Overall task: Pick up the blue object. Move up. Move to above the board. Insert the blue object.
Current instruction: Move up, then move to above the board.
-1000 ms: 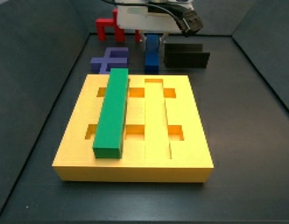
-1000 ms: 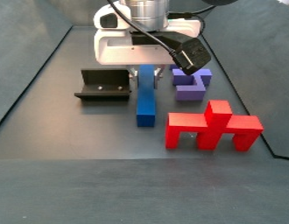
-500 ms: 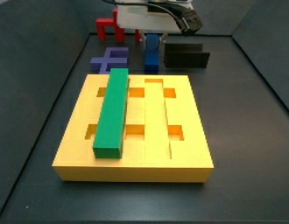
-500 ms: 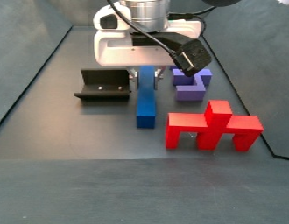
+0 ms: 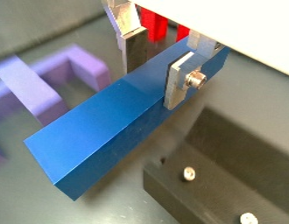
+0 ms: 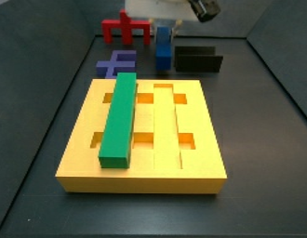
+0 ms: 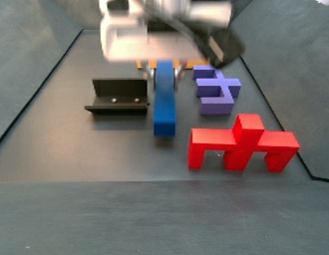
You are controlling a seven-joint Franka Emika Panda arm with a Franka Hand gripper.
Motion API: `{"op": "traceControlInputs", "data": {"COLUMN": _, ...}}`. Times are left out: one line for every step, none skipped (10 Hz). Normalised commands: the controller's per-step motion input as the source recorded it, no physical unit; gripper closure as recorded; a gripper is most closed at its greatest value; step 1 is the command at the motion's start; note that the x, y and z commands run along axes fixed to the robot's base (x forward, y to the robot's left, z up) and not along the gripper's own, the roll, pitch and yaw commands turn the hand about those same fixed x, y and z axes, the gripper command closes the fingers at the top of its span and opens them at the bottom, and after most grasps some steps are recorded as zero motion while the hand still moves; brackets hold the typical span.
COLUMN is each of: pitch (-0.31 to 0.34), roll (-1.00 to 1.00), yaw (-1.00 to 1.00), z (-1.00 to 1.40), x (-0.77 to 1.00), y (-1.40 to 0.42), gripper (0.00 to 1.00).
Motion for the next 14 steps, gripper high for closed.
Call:
{"op": "traceControlInputs", "data": {"pitch": -0.006, "roll": 0.07, "yaw": -0.03, "z": 0.23, "x": -0.02, "y": -0.02, "gripper": 1.0}}
{"op": "traceControlInputs", "data": {"pitch": 0.0, "roll": 0.0, "yaw": 0.0, "z": 1.4, "x": 0.0, "y": 0.0, "gripper": 1.0}}
{"op": "traceControlInputs", "data": {"pitch": 0.035, "roll": 0.0, "yaw": 0.01, "z": 1.4, "x": -0.02, "y": 0.01, "gripper": 1.0}}
{"op": "traceControlInputs", "data": {"pitch": 0.049, "roll": 0.01, "yaw": 0.0, "z": 1.4, "x": -0.03, "y": 0.0, "gripper": 1.0}}
{"op": "traceControlInputs", "data": {"pitch": 0.026, "roll": 0.04, "yaw": 0.01, "z": 1.4, "x": 0.01, "y": 0.0, "gripper": 1.0}}
{"op": "traceControlInputs", "data": {"pitch": 0.06, "roll": 0.02, "yaw": 0.01, "z": 1.4, "x": 0.02, "y": 0.01, "gripper": 1.0}}
{"op": "traceControlInputs", "data": {"pitch": 0.073, "roll": 0.02, "yaw": 0.01, "z": 1.4, "x": 0.02, "y": 0.01, "gripper": 1.0}}
{"op": "traceControlInputs", "data": {"pitch": 0.072, "roll": 0.02, "yaw": 0.0, "z": 0.98, "x": 0.02, "y": 0.0, "gripper": 1.0}}
{"op": "traceControlInputs", "data": {"pitch": 0.068, "roll": 0.01, "yaw": 0.0, "z": 0.35, "x": 0.03, "y": 0.0, "gripper": 1.0}}
{"op": "traceControlInputs", "data": {"pitch": 0.182, "roll": 0.07, "yaw": 0.0, "z": 0.21, "x": -0.19, "y": -1.4, "gripper": 1.0}}
{"op": "traceControlInputs", "data": {"pitch": 0.167, "roll": 0.08, "yaw": 0.01, "z": 0.19, "x": -0.19, "y": -1.4, "gripper": 1.0}}
{"op": "traceControlInputs", "data": {"pitch": 0.08, "roll": 0.09, "yaw": 0.01, "z": 0.19, "x": -0.2, "y": -1.4, "gripper": 1.0}}
{"op": "traceControlInputs", "data": {"pitch": 0.052, "roll": 0.04, "yaw": 0.01, "z": 0.18, "x": -0.2, "y": -1.4, "gripper": 1.0}}
{"op": "traceControlInputs", "data": {"pitch": 0.019, "roll": 0.02, "yaw": 0.01, "z": 0.19, "x": -0.2, "y": -1.4, "gripper": 1.0}}
